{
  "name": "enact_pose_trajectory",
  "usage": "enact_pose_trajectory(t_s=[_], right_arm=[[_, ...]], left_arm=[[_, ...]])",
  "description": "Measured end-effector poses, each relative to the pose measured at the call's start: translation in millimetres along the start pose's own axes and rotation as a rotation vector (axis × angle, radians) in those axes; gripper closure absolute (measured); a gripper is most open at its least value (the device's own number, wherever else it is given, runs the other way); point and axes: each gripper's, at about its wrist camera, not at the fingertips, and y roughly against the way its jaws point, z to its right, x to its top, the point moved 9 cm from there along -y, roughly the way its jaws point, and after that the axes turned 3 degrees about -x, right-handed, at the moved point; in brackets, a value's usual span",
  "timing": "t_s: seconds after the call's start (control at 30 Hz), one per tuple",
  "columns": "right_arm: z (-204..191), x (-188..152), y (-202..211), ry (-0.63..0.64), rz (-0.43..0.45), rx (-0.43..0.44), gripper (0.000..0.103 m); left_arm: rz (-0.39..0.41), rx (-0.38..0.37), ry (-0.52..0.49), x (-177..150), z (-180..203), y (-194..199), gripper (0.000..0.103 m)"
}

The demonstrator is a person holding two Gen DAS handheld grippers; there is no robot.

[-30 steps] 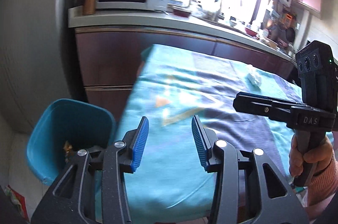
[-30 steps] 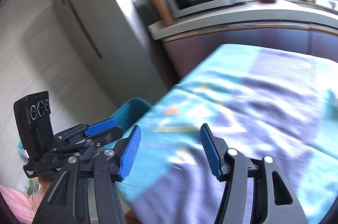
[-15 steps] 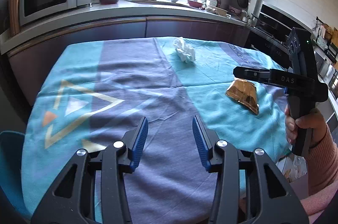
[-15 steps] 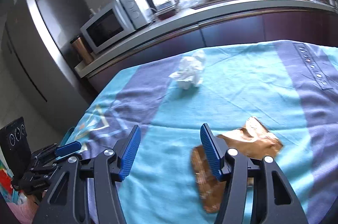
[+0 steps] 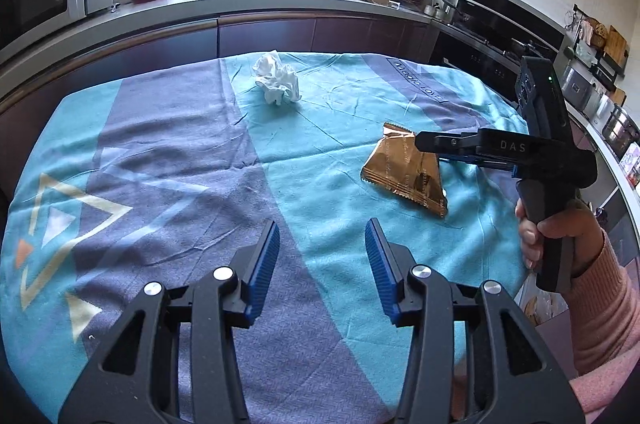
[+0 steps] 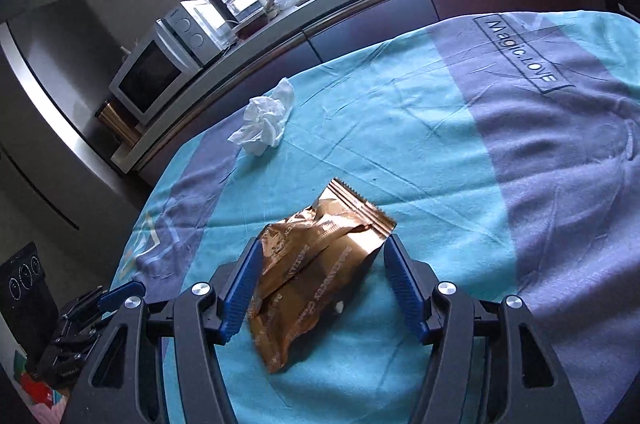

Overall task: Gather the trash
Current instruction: 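Move both open tools back over the remaining trash on the table, then grasp the gold snack wrapper with the left tool while the right tool grasps the white tissue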

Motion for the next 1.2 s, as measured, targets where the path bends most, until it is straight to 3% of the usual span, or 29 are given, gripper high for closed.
enact_pose_trajectory(t_s=[0.33,0.47,0.7,1.03,1.17,1.2], right_arm=[[-86.0,-6.9,-33.0,0.14,-0.08,0.171,0.042],[-106.2,-6.6,-40.0,0.188,-0.091,0.198,0.042],[-93.5,25.7,-48.7,0.181,-0.047,0.142,0.042],[-86.4,84.1,-105.3,0.212,-0.032,-0.011,0.042],[-84.9,92.5,-122.8,0.212,-0.049,-0.032,0.043],[-85.2,92.8,-124.5,0.211,-0.053,-0.028,0.05]], left_arm=[[-0.003,0.025,0.029,1.4,-15.2,1.4,0.054],[-0.012,0.016,0.042,0.9,-18.0,-2.2,0.051],[-0.058,-0.01,0.052,-2.0,-11.8,-23.5,0.052],[-0.111,-0.04,0.099,5.3,-7.4,-52.6,0.054],[-0.113,-0.022,0.095,8.1,-9.4,-57.5,0.064],[-0.113,-0.017,0.093,8.5,-9.7,-58.3,0.066]])
